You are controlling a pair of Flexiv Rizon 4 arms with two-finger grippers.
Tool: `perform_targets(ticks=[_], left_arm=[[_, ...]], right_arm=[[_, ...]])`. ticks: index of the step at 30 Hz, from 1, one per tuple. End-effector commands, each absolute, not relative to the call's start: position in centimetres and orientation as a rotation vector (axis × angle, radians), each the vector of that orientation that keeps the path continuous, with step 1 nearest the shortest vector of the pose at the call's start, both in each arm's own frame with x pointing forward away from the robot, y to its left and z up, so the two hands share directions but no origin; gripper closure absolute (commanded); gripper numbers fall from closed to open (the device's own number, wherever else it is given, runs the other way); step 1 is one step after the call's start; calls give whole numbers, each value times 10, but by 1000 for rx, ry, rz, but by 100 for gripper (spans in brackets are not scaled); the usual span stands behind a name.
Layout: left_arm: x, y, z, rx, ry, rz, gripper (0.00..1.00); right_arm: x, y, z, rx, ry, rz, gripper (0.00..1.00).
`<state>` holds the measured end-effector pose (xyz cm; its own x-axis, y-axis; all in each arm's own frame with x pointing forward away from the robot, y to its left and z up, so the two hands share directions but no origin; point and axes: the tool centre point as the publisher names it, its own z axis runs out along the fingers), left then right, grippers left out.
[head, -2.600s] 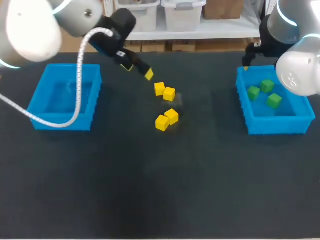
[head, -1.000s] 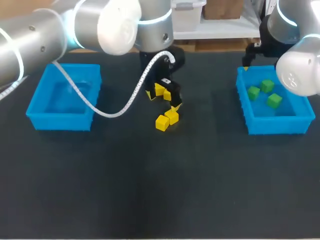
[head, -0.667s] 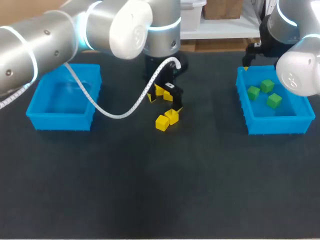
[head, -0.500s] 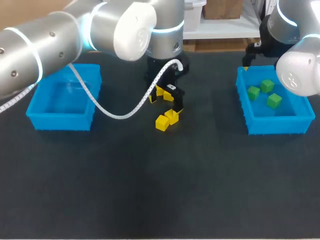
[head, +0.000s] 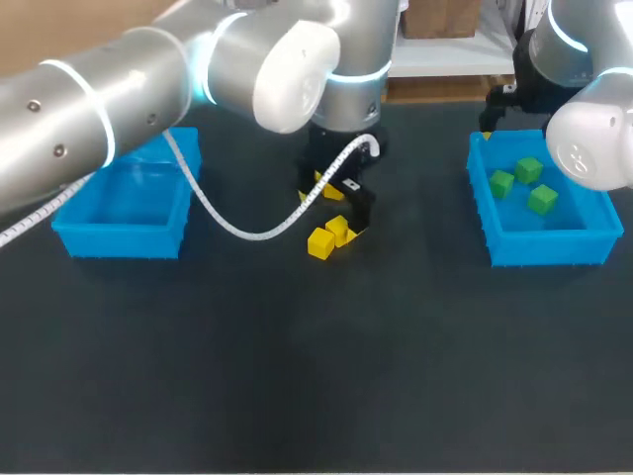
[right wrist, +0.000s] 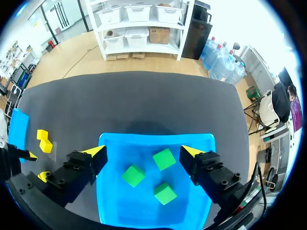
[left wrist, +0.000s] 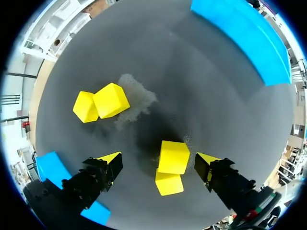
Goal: Put the green cubes in the right bin and the yellow cubes in the left bin.
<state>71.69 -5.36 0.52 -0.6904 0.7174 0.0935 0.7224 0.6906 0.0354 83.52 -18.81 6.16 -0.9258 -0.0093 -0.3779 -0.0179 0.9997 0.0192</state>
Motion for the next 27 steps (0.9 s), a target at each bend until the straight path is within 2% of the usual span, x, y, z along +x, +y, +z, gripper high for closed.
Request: perform_targets(ticks=[1,3,4,5,6,7,21,27], left_arm=[[720,-61,1,-1192,-2792,-143,0],[721,-61,0,-1191,-2792,-148,1],[721,-61,0,-1187,-2796,-152,32],[723,-60,0,-1169,-2809,-157,70],[723,-60,0,-1173,-2810,-151,76],[724,-60,0,-1173,-2811,-154,100],[723,-57,1,-1171,-2834,-123,100],[738,-43,29,-1157,-2937,-126,100]], right_arm=[[834,-188,62,-18,2750,29,0],[834,-188,62,-18,2750,29,0],[834,-188,62,-18,2750,29,0],[834,-188,62,-18,2750,29,0],[834,-188,62,-18,2750,29,0],[834,-188,62,-18,2750,29,0],[834,-188,62,-18,2750,29,0],[834,-188,62,-18,2750,29,0]])
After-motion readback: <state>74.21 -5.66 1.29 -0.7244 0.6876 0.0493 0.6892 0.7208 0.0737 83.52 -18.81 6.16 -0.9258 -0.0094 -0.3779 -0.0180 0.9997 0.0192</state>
